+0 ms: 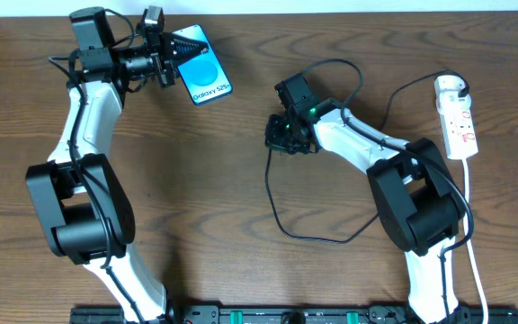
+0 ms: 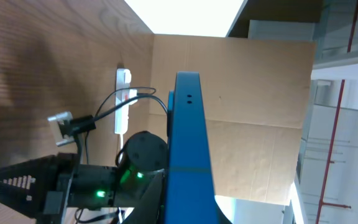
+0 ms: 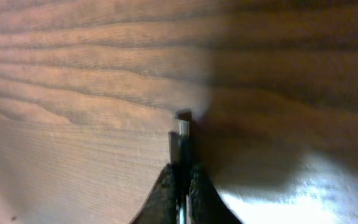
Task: Plug charger to phone and switch on socket
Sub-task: 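Grasp the black cable's USB-C plug end with the right gripper, then raise the USB-C plug toward the phone's bottom port with right gripper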
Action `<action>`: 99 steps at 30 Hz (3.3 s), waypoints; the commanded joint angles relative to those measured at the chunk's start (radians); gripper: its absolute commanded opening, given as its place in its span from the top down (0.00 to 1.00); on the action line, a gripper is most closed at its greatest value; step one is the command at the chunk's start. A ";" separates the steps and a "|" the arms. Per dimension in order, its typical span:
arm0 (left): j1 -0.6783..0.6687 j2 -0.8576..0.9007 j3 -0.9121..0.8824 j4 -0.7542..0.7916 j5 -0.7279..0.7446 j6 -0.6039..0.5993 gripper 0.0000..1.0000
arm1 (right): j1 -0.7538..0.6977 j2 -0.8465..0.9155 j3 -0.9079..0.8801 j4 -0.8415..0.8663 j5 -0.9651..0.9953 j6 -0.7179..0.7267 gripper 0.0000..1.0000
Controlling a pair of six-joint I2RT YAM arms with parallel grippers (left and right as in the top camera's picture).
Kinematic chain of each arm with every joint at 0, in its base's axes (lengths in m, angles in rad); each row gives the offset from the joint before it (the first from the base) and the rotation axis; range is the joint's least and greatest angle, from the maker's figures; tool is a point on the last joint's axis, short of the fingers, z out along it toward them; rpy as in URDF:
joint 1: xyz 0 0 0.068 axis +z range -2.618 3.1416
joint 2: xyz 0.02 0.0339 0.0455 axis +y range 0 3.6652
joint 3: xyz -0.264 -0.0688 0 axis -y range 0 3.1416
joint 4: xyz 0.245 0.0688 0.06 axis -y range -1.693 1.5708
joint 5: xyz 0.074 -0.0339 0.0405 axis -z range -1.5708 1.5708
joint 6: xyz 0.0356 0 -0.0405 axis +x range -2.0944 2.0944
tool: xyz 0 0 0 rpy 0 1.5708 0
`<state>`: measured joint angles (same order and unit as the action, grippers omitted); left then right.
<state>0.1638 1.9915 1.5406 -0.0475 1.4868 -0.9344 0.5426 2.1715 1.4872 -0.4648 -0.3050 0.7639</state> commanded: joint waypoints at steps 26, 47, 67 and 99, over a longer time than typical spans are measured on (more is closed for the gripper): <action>-0.051 -0.019 0.019 0.133 0.023 -0.018 0.93 | -0.154 -0.320 -0.002 0.053 -0.787 -0.539 0.99; -0.104 -0.019 0.019 0.779 -0.161 -0.590 0.93 | -0.197 -0.346 -0.002 0.312 -0.969 -0.239 0.99; -0.129 -0.019 0.019 0.780 -0.148 -0.594 0.93 | -0.177 -0.346 -0.003 0.406 -0.950 -0.103 0.99; -0.156 -0.019 0.019 0.779 -0.110 -0.594 0.93 | -0.174 -0.346 -0.003 0.406 -0.935 -0.097 0.99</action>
<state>0.0166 1.9915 1.5383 0.7193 1.3632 -1.5227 0.3641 1.8336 1.4826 -0.0624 -1.2385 0.6556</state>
